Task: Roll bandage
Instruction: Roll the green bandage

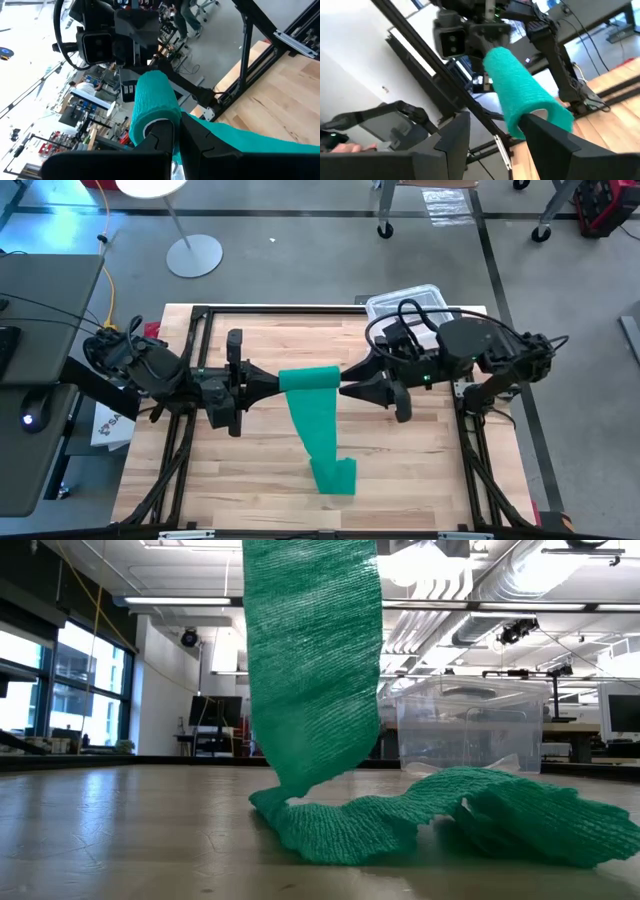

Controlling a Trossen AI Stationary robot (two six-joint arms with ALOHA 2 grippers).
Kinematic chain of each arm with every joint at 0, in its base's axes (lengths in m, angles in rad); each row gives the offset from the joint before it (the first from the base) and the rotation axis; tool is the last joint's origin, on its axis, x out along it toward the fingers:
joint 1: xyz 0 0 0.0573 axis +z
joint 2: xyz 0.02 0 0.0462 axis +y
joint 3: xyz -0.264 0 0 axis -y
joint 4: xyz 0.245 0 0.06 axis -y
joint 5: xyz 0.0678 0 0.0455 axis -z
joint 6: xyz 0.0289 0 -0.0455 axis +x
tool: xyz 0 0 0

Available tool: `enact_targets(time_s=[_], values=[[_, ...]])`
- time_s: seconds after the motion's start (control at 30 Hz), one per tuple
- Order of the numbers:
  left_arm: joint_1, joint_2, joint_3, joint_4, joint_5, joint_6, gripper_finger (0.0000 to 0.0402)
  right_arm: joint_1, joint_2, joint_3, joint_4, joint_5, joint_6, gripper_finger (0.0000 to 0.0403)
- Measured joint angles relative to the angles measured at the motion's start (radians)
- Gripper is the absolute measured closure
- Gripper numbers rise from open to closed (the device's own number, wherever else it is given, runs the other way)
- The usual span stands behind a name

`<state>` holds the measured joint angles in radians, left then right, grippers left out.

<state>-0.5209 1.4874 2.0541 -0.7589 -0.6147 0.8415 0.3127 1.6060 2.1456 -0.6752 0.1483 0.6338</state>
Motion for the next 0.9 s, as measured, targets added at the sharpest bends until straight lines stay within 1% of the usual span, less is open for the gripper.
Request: enact_targets(time_s=[0.13,0.27,0.47,0.73,0.8,0.9], values=[[0.002,0.002,0.000,-0.004,-0.005,0.000,0.0396,-0.008,0.003,0.000,-0.053,0.046,0.021,0.0224],[0.002,0.002,0.000,0.003,-0.005,-0.005,0.0396,-0.007,0.003,0.000,-0.026,0.045,-0.015,0.0224],[0.006,-0.001,0.000,0.014,0.000,-0.027,0.0396,-0.003,0.003,-0.002,0.065,0.033,-0.130,0.0224],[0.006,-0.001,0.000,0.019,0.030,-0.090,0.0396,-0.011,0.023,-0.001,0.062,0.026,-0.169,0.0225],[0.006,-0.001,0.000,0.014,0.032,-0.112,0.0396,-0.011,0.031,-0.001,0.059,0.027,-0.184,0.0231],[0.006,-0.002,0.000,0.016,0.037,-0.134,0.0396,-0.011,0.038,0.000,0.059,0.030,-0.208,0.0256]])
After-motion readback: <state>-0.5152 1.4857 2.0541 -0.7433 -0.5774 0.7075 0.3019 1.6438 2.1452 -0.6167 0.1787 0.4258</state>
